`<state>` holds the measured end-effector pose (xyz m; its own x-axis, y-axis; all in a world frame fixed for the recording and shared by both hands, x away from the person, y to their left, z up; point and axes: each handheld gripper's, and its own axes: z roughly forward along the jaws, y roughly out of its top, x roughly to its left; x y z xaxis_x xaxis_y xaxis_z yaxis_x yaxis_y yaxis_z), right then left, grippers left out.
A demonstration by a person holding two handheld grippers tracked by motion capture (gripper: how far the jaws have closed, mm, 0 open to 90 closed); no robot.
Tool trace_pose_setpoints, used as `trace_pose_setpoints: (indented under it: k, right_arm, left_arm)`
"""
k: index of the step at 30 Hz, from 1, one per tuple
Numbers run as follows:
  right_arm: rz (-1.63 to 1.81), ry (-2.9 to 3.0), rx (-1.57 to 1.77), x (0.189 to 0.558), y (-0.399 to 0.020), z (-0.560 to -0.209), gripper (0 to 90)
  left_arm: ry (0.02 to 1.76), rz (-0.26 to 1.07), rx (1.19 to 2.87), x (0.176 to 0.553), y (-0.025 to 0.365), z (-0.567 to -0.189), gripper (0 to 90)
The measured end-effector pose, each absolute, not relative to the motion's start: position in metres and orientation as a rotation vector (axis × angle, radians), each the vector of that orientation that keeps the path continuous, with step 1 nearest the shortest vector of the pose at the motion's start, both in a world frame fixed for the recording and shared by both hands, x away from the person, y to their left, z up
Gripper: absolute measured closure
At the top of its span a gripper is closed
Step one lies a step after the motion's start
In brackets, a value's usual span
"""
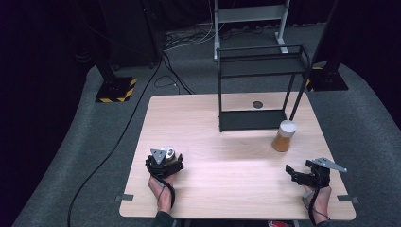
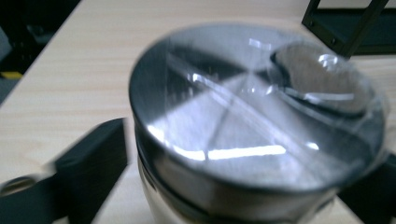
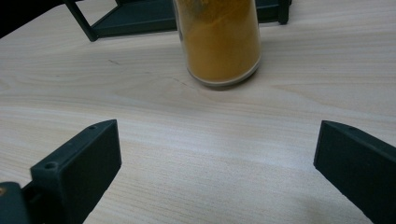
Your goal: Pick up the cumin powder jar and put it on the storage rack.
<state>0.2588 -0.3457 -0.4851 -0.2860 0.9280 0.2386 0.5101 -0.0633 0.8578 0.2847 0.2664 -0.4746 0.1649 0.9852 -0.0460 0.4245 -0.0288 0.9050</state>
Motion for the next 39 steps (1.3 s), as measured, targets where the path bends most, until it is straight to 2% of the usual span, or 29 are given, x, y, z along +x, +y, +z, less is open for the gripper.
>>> trace_pose_setpoints:
  k: [1,2,21,39]
  right_arm:
    - [1.308,1.788,1.535,0.259,-0.346,-0.485,0.0]
    - [1.310,1.788,1.534,0.258,-0.346,-0.485,0.0]
    - [1.324,1.781,1.535,0.258,-0.348,-0.487,0.0]
    - [1.344,1.774,1.547,0.258,-0.350,-0.488,0.0]
  left_arm:
    - [1.392,0.849,1.596,0.285,0.264,-0.474,29.1]
    - [1.399,0.851,1.594,0.286,0.263,-0.474,29.7]
    - [1.373,0.853,1.589,0.275,0.264,-0.463,30.1]
    - [1.307,0.829,1.627,0.284,0.256,-0.438,30.1]
